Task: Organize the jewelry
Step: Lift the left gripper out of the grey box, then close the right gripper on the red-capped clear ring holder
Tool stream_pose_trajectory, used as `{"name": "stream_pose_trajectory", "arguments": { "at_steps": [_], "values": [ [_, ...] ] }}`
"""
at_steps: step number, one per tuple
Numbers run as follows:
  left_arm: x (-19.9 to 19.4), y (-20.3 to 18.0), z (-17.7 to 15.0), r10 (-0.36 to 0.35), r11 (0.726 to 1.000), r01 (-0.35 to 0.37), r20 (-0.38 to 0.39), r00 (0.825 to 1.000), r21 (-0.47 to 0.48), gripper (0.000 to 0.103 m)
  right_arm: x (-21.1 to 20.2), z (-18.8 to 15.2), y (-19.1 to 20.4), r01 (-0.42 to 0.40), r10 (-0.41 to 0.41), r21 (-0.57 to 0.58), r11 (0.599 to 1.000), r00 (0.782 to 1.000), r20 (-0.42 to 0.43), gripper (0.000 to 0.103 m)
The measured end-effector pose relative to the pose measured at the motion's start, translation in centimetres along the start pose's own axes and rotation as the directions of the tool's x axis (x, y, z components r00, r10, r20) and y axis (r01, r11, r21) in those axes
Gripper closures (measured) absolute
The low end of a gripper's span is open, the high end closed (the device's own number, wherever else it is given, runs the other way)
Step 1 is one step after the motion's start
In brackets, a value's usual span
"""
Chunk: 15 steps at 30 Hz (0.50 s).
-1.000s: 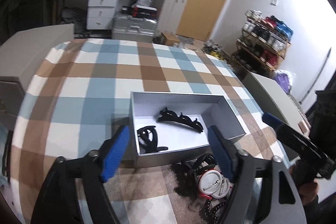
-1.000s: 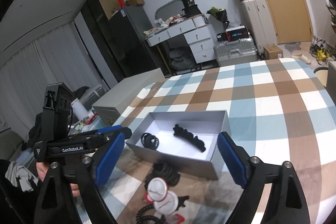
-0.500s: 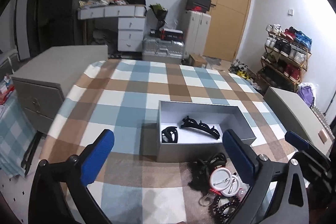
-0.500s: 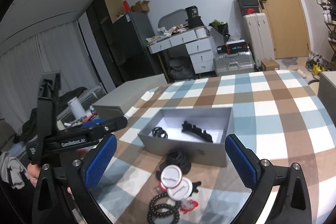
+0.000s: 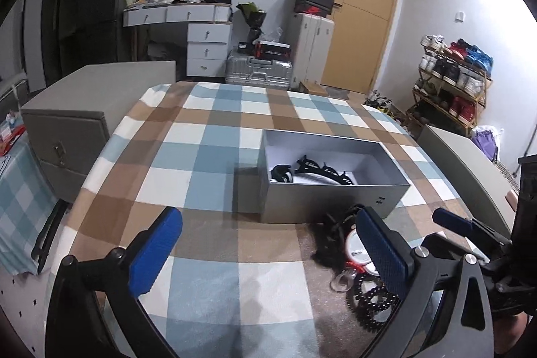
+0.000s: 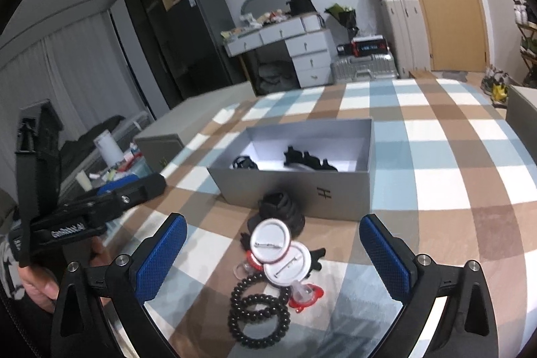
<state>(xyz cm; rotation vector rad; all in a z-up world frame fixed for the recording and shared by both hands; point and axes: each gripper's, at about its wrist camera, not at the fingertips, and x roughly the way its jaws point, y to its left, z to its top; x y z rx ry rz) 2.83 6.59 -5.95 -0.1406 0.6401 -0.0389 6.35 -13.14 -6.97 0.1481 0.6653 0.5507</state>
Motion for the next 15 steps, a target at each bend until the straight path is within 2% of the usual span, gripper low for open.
{"name": "stream_pose_trajectory", "arguments": {
  "at_steps": [3,10,13,15],
  "values": [
    [0.5,0.5,-0.3,0.002,1.0,-0.003,-0.025,1.0,-0.023,0.002,1.4,-0.2,0.3,0.006,-0.006,-0.005,1.0,0.998,-0.068,0.0],
    [1.5,1.5,-1.2,0.018,0.999,-0.021,-0.06,0.998,-0.049,0.002,3.4,-0.4,1.6,-0.027,0.02,-0.059,0.998,0.993,-0.116,0.001],
    [1.5,1.9,-1.3,0.015,0.998,-0.019,-0.064,0.998,-0.06,0.002,4.3,-0.5,1.8,-0.034,0.025,-0.063,0.997,0.99,-0.138,0.006],
    [1.5,2.1,-1.2,0.02,0.998,-0.024,-0.063,0.998,-0.061,0.002,4.8,-0.5,1.8,-0.033,0.023,-0.062,0.998,0.988,-0.155,0.014]
  ]
}}
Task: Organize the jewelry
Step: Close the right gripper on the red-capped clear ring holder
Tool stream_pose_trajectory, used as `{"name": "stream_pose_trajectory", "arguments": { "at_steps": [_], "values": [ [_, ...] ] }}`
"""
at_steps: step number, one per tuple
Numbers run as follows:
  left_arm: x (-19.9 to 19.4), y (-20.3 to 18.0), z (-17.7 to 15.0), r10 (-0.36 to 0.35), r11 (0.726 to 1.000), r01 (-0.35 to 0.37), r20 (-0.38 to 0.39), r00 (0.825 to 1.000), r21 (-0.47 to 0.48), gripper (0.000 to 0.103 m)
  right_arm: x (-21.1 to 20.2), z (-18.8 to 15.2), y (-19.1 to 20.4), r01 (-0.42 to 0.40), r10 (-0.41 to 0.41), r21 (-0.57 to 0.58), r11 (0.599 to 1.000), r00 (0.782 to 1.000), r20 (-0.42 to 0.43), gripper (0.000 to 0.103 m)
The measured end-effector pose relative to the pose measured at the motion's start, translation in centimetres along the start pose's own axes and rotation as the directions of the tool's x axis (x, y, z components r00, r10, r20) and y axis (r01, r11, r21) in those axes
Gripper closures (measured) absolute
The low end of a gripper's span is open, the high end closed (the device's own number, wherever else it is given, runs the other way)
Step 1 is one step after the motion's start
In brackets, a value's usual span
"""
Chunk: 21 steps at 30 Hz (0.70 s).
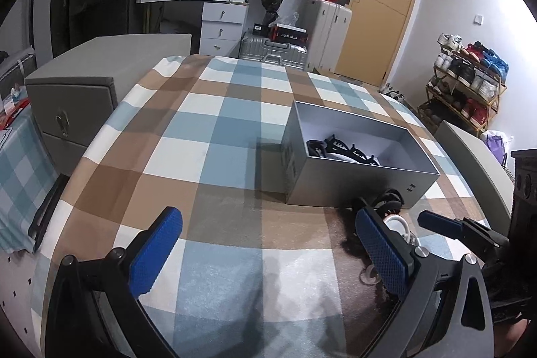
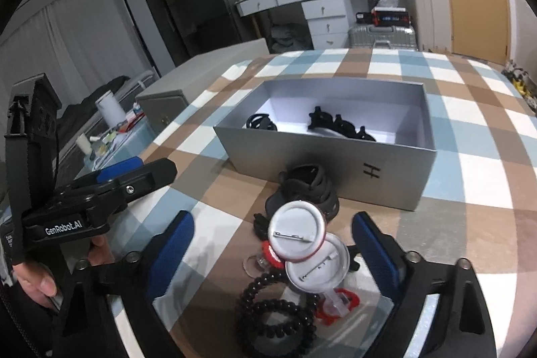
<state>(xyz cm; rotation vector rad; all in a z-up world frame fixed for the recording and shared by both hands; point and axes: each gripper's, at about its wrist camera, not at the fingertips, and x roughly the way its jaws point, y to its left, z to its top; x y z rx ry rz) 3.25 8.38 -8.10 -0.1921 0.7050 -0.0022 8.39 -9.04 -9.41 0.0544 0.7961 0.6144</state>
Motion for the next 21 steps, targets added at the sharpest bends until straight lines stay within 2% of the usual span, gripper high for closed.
{"name": "stream_pose_trajectory", "arguments": {
  "at_steps": [10,12,14,15,16,17,21],
  "values": [
    [0.2,0.3,-0.1,-0.002,1.0,0.002,-0.006,1.0,-0.006,0.002,1.6,-0.4,-0.1,0.094,-0.096,-0.029,0.995,0.993,-0.069,0.045],
    [0.4,0.4,-0.1,-0.005,1.0,0.005,-0.011,1.0,-0.006,0.002,1.7,-0.5,0.1,0.107,-0.111,-0.045,0.993,0.991,-0.078,0.064],
    [0.4,0.3,-0.2,-0.006,1.0,0.006,-0.017,1.0,-0.001,0.002,1.6,-0.4,0.2,0.098,-0.101,-0.046,0.994,0.992,-0.078,0.068],
    [0.4,0.2,-0.2,-0.007,1.0,0.007,-0.019,1.0,0.002,0.002,1.5,-0.4,0.1,0.093,-0.096,-0.042,0.995,0.993,-0.072,0.074],
    [0.5,0.2,-0.2,-0.009,1.0,0.009,-0.021,1.0,0.004,0.002,1.3,-0.4,0.1,0.09,-0.093,-0.04,0.995,0.993,-0.067,0.081],
    [0.4,0.1,-0.2,-0.012,1.0,0.012,-0.022,1.0,0.006,0.002,1.3,-0.4,0.1,0.087,-0.089,-0.038,0.996,0.994,-0.066,0.094],
    [0.4,0.0,-0.3,-0.019,1.0,0.019,-0.028,0.999,0.008,0.002,0.8,-0.5,-0.3,0.071,-0.072,-0.019,0.997,0.996,-0.055,0.095]
  ]
}}
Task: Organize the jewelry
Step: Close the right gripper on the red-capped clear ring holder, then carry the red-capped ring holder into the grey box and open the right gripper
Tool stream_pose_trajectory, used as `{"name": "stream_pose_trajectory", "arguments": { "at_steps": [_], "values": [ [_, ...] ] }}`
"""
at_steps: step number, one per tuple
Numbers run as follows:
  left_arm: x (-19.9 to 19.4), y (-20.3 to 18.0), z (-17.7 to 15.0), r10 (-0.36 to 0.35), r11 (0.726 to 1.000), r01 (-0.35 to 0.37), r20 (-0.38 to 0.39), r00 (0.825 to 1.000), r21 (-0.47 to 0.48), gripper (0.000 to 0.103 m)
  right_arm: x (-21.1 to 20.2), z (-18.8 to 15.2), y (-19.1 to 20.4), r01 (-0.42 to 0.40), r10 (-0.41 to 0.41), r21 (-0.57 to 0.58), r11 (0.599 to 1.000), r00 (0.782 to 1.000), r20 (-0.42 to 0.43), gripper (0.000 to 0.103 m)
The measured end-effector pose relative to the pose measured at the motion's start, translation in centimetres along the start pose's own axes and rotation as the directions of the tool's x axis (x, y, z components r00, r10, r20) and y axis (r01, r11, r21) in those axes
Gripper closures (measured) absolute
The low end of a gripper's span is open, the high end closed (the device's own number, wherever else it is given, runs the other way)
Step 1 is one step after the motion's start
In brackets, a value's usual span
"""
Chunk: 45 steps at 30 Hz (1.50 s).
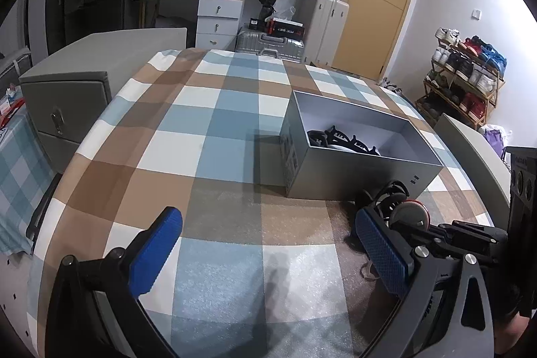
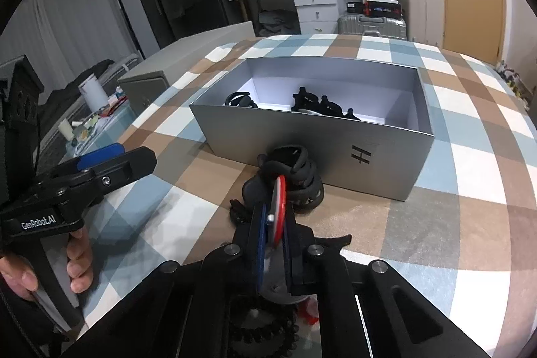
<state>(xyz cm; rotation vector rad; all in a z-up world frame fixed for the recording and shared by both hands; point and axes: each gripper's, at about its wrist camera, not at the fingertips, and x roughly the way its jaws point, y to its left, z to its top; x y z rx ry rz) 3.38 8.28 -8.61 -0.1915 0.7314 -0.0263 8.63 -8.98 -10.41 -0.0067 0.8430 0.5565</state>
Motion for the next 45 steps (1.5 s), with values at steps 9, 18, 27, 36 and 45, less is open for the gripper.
{"name": "stream_pose_trajectory", "arguments": {
  "at_steps": [9,18,27,36,45],
  "values": [
    [0.4,-1.4,-0.4,-0.043,0.998,0.044,-0.041,0.998,0.039,0.002,-2.2,-0.1,-0.6,-0.072,0.07,0.02,0.997,0.992,0.103,0.097],
    [1.9,-3.9,-1.1,-0.164,0.98,0.18,-0.18,0.97,0.08,0.002,-4.1,-0.2,-3.0,-0.151,0.127,0.12,0.981,0.974,0.187,0.097],
    [2.7,-5.7,-1.3,-0.173,0.971,0.208,-0.253,0.952,0.119,0.016,-4.8,-0.7,-3.5,-0.158,0.133,0.113,0.981,0.97,0.202,0.097],
    [3.3,-6.7,-1.3,-0.2,0.959,0.254,-0.336,0.92,0.126,0.063,-4.9,-1.1,-4.4,-0.178,0.147,0.128,0.976,0.965,0.217,0.097],
    [3.1,-7.3,-1.4,-0.223,0.954,0.279,-0.367,0.903,0.106,0.084,-5.2,-1.6,-4.8,-0.185,0.152,0.136,0.973,0.963,0.223,0.096]
  ]
}}
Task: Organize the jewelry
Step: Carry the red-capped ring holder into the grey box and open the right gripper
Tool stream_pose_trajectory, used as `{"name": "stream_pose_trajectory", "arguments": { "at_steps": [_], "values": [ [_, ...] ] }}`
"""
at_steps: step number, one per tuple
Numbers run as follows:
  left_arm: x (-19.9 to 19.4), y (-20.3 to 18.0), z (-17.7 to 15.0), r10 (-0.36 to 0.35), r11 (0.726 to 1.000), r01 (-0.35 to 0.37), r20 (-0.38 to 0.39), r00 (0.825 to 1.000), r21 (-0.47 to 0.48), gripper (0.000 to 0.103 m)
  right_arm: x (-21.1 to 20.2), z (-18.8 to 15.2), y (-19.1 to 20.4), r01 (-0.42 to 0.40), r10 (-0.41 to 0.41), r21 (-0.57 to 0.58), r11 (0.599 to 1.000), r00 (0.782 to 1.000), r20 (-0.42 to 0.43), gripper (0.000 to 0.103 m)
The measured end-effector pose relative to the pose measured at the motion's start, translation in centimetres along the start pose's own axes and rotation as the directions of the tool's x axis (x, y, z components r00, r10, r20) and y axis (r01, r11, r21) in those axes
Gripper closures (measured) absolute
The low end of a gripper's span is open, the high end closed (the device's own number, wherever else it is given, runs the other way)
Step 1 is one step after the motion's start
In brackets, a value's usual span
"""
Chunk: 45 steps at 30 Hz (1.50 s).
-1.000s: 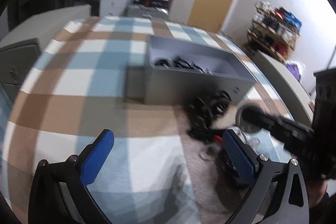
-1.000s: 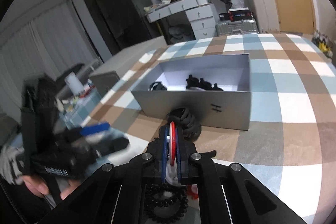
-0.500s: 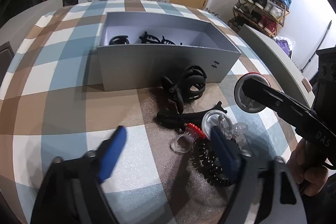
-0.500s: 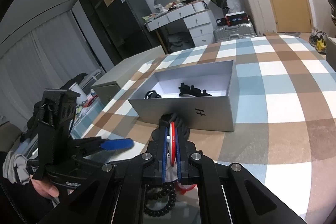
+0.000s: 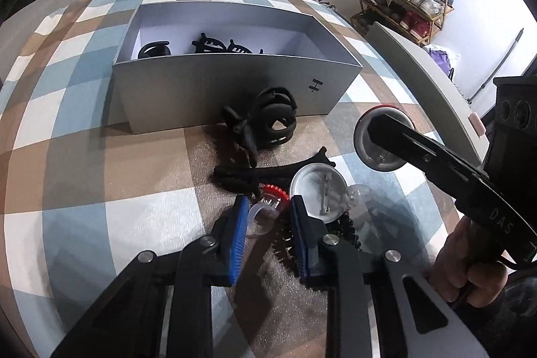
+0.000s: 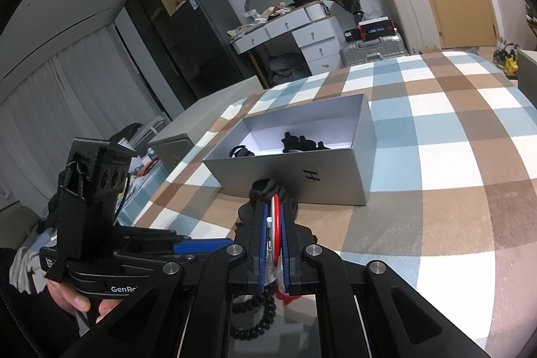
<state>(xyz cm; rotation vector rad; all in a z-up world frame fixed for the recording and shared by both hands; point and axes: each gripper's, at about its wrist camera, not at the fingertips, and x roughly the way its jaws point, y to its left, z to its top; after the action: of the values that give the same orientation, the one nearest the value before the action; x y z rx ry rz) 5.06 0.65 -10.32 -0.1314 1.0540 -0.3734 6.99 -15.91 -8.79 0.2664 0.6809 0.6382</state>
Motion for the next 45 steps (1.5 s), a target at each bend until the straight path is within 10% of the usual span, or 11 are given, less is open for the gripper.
{"name": "stream_pose_trajectory", "arguments": {
  "at_steps": [25,45],
  "values": [
    [-4.9,-0.6,0.6,0.021,0.997,-0.031,0.135,0.991,0.068,0.093,-1.7,1.4,2.9,-0.021,0.023,-0.056,0.998,0.999,0.031,0.096],
    [-5.3,1.8,8.0,-0.022,0.996,-0.002,0.268,0.963,0.089,0.093,0.7,9.0,2.1,-0.021,0.026,-0.088,0.996,0.998,0.062,0.096]
  ]
}}
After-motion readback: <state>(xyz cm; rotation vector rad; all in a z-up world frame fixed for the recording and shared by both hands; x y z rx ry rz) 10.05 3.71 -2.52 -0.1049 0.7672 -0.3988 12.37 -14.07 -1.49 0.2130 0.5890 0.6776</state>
